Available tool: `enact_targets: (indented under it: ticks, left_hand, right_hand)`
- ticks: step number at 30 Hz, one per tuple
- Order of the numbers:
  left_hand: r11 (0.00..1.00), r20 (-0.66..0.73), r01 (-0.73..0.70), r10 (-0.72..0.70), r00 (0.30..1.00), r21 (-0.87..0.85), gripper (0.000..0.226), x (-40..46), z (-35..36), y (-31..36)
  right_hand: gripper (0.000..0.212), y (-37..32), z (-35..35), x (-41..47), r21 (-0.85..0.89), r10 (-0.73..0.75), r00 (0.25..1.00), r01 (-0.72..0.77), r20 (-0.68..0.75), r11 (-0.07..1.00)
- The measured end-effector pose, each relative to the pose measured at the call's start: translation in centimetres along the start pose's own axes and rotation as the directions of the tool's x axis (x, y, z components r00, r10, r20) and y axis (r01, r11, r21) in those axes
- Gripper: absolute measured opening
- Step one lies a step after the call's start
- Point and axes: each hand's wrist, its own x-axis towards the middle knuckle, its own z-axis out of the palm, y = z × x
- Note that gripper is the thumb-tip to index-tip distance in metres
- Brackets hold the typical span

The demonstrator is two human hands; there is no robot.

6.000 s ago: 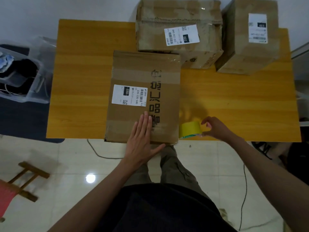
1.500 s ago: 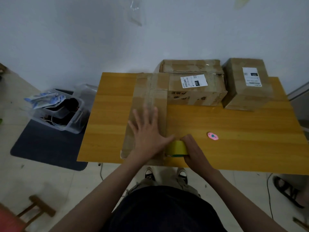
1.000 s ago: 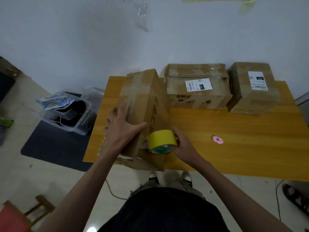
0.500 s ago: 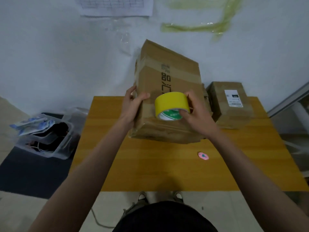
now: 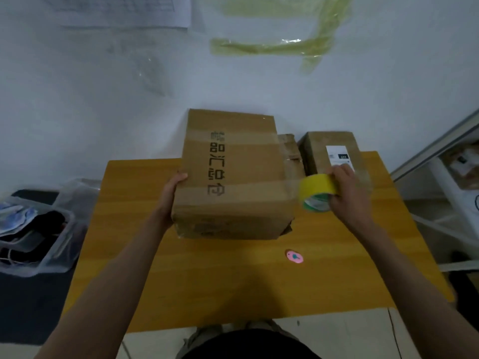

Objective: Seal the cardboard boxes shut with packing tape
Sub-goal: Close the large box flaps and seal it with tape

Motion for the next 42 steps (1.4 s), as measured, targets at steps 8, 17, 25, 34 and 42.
enact_targets:
  ticks: [8, 17, 25, 34, 42]
  left_hand:
    - [0.997, 0.059, 0.048, -0.044, 0.997, -0.056, 0.044, 1.0, 2.8, -1.0]
    - [0.998, 0.035, 0.033, -0.031, 0.999, -0.056, 0.047, 1.7, 2.6, -1.9]
    - [0.997, -0.006, 0.026, -0.027, 1.0, -0.068, 0.048, 1.9, 2.9, -1.8]
    - [0.996, -0.006, 0.021, -0.022, 1.0, -0.086, 0.041, 2.1, 3.8, -2.1]
    - [0.999, -0.025, 0.029, -0.029, 0.999, 0.025, 0.056, 2.8, 2.7, -2.1]
  right_hand:
    - [0.035, 7.0, 1.8, -2.0, 0.165, 0.163, 0.986, -0.154, -0.037, 0.974]
    - [0.042, 4.4, -3.2, 2.7, 0.248, -0.026, 0.972, 0.085, -0.232, 0.965]
    - [0.043, 6.5, -0.8, 2.9, 0.196, 0.002, 0.984, 0.033, -0.179, 0.98]
    - [0.043, 9.3, 3.0, 1.8, 0.253, 0.131, 0.988, -0.105, -0.087, 0.962]
    - [0.036, 10.1, 9.0, 0.1, 0.374, 0.253, 0.958, -0.286, 0.136, 0.882]
